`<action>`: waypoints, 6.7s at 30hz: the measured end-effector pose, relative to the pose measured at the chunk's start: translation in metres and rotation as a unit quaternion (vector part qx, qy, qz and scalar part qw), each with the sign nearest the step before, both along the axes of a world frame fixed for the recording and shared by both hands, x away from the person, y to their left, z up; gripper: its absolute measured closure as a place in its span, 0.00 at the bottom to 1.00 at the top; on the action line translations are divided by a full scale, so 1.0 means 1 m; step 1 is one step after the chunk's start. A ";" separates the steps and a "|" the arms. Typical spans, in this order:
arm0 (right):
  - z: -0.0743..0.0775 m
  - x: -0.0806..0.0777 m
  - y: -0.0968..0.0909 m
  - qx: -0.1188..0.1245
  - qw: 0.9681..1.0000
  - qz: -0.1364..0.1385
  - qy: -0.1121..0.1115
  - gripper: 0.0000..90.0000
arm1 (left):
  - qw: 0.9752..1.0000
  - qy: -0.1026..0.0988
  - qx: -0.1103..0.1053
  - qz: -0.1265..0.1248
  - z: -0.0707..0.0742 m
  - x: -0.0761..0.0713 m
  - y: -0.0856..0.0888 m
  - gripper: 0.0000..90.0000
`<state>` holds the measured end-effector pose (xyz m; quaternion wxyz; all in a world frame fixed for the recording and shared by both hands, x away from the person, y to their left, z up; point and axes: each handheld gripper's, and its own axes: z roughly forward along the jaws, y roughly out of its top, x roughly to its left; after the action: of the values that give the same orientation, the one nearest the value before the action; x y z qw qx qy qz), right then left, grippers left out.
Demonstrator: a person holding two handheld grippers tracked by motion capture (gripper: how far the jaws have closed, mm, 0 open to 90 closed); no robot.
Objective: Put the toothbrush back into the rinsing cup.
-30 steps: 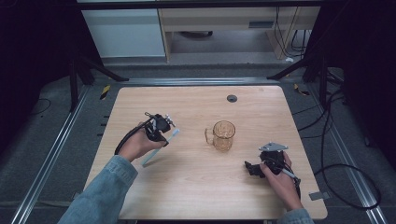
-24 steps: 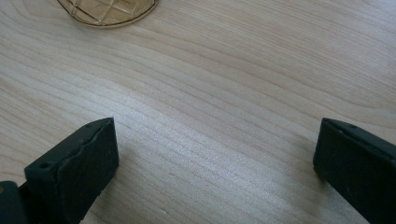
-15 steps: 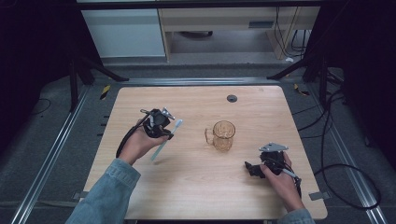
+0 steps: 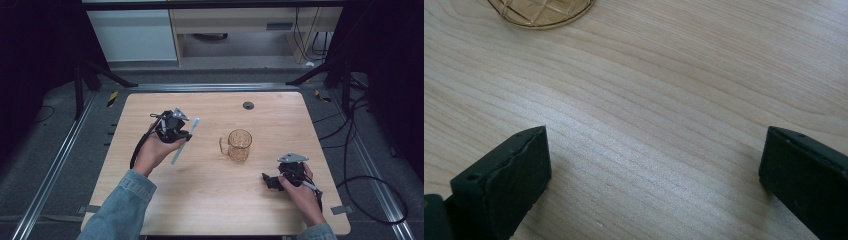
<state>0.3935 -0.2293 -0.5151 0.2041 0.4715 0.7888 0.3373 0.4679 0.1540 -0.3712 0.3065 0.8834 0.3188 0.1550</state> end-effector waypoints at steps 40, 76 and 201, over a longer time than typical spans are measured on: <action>0.000 0.000 0.000 0.000 1.000 0.000 0.001 0.00 | 0.985 -0.117 -0.126 0.020 0.014 -0.008 -0.056 0.88; 0.000 0.000 0.000 -0.001 1.000 0.001 -0.001 0.01 | 0.929 -0.259 -0.263 0.037 0.013 -0.012 -0.069 0.88; 0.000 0.000 0.001 -0.001 1.000 0.021 -0.001 0.01 | 0.933 -0.240 -0.265 0.035 -0.079 -0.026 -0.076 0.88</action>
<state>0.3933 -0.2285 -0.5152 0.1986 0.4542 0.7988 0.3410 0.4422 0.0777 -0.4506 0.5917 0.6946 0.2956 0.2830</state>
